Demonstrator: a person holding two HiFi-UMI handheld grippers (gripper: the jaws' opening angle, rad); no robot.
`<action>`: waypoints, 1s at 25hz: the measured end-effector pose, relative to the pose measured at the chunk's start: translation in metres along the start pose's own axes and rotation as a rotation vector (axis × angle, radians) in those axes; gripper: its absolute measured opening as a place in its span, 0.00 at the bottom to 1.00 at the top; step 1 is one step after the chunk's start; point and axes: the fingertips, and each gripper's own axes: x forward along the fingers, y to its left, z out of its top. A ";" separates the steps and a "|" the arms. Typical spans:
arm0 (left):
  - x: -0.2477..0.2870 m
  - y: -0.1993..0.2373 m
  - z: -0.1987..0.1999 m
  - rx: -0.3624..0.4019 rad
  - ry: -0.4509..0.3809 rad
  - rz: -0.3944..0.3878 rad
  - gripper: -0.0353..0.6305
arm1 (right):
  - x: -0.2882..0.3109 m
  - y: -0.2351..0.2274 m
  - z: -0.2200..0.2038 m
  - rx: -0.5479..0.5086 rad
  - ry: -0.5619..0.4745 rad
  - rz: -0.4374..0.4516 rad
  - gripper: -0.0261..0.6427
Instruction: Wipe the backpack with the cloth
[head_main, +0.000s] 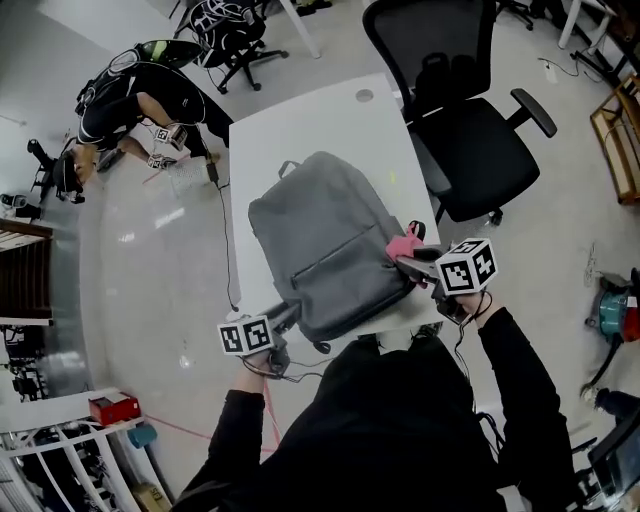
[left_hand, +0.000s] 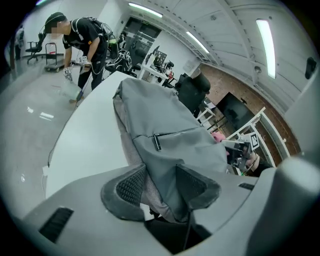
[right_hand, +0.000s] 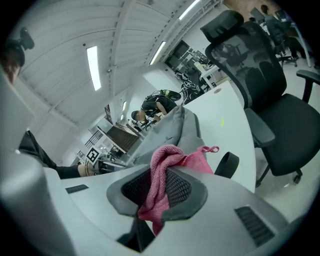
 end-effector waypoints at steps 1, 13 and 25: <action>-0.002 0.010 0.005 0.011 0.000 0.013 0.36 | 0.003 0.009 -0.010 0.005 -0.001 0.002 0.14; -0.032 0.103 0.111 0.059 -0.220 0.188 0.29 | 0.080 0.142 -0.100 -0.061 0.120 0.169 0.14; -0.049 -0.008 0.072 0.265 -0.312 0.135 0.29 | 0.070 0.087 -0.077 -0.341 0.255 0.181 0.14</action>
